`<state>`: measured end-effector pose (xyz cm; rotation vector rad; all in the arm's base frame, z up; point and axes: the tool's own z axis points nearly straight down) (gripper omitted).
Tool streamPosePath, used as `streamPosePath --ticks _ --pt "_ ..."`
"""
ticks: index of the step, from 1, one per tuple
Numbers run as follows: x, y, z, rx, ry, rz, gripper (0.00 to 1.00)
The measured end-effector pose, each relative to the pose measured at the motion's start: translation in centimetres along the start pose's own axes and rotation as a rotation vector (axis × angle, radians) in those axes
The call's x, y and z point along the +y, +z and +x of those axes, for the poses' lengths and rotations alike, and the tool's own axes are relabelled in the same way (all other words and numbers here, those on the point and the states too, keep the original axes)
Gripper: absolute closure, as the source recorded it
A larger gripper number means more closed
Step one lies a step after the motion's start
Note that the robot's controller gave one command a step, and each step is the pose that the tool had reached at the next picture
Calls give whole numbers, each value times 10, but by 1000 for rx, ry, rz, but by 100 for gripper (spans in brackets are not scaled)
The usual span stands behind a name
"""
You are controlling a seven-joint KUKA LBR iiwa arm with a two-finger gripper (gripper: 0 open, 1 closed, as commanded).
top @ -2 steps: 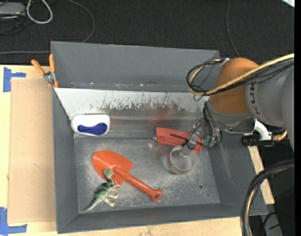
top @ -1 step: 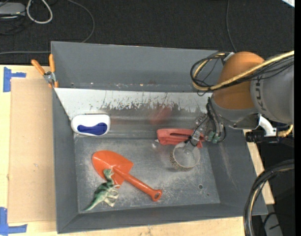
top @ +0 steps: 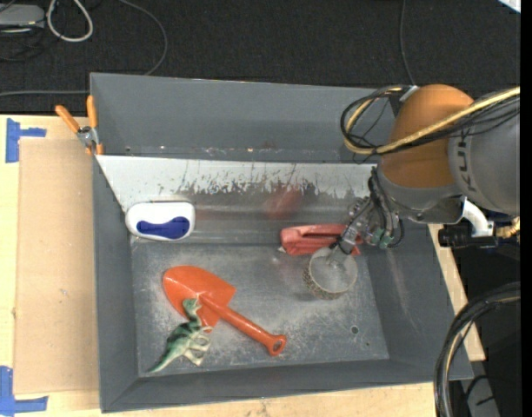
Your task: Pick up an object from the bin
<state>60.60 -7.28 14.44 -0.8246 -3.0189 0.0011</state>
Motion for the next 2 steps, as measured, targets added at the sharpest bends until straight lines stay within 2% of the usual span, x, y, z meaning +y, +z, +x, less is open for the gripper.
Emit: streamPosePath --ticks 1,2 --pt "-1 -18 2 6 -2 3 100" --pt "-1 -42 2 5 -5 2 100"
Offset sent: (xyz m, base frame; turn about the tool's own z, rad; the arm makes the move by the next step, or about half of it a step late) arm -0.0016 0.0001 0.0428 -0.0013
